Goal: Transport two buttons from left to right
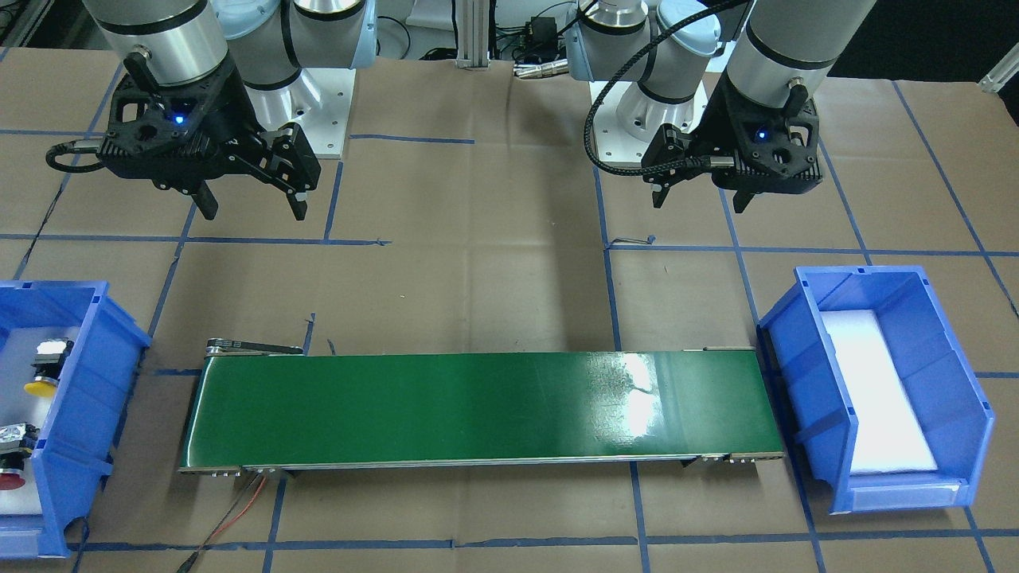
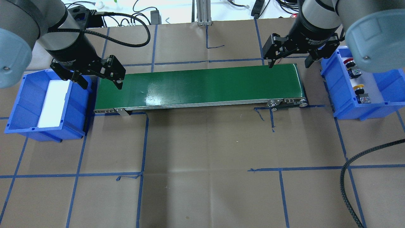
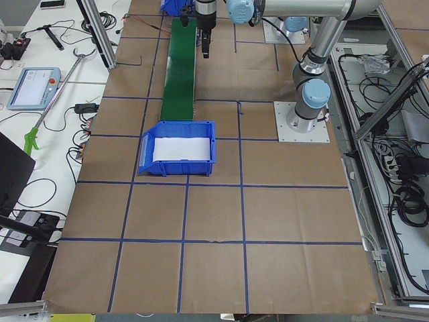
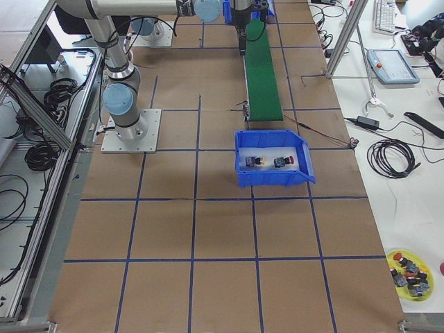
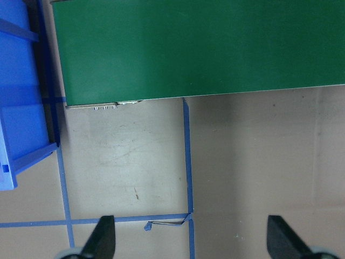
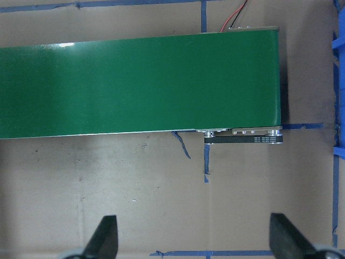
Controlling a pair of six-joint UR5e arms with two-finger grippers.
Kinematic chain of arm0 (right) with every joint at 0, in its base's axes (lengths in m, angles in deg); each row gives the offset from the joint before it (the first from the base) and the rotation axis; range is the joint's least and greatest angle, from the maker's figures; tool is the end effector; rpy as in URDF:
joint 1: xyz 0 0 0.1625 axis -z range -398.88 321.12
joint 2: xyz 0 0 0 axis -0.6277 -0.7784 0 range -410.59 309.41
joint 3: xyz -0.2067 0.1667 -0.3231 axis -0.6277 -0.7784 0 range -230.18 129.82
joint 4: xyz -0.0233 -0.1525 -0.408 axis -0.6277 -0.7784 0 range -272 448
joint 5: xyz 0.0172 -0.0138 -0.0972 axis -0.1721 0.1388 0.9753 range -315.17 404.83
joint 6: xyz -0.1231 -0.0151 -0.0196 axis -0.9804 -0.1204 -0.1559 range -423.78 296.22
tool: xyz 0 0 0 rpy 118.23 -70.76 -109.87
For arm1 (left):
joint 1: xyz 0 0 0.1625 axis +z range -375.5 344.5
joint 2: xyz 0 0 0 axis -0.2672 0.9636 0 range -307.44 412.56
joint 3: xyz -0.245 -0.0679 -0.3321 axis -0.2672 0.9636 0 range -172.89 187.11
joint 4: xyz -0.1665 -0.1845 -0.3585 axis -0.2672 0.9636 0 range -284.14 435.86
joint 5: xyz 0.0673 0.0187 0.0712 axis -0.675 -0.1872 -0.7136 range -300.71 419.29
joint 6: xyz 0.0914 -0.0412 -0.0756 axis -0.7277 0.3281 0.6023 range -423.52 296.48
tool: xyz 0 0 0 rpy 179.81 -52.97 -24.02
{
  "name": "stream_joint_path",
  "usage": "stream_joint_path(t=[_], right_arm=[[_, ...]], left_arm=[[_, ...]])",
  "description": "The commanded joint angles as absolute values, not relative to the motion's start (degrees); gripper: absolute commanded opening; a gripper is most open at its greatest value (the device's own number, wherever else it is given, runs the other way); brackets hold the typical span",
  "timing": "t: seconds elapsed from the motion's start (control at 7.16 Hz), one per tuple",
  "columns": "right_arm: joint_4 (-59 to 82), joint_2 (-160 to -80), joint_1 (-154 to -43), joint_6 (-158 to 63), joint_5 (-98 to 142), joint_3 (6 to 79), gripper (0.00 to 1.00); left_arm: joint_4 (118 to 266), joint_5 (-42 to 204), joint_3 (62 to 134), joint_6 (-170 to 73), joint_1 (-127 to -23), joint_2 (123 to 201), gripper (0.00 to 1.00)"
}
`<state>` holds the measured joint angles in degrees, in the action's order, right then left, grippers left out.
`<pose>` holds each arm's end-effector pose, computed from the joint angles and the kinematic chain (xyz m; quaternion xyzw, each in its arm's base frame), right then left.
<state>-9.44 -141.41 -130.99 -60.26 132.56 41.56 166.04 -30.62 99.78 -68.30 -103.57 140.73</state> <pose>0.1574 -0.5171 0.4607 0.0111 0.9981 -0.0559 0.0225 -0.1165 -0.5037 0.4471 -0.0248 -0.9997 -0.0088 0.0013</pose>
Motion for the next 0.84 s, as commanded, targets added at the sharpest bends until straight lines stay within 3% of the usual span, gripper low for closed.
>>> stream_joint_path(t=[0.0, 0.7], right_arm=[[-9.39, -141.47, -130.99, -60.26, 132.63, 41.58, 1.00], [-9.39, -141.64, -130.91, -60.35, 132.37, 40.96, 1.00]], left_arm=[[166.04, -30.62, 99.74, -68.18, -103.57, 140.72, 1.00], [166.04, -30.53, 99.74, -68.18, -103.57, 140.81, 1.00]])
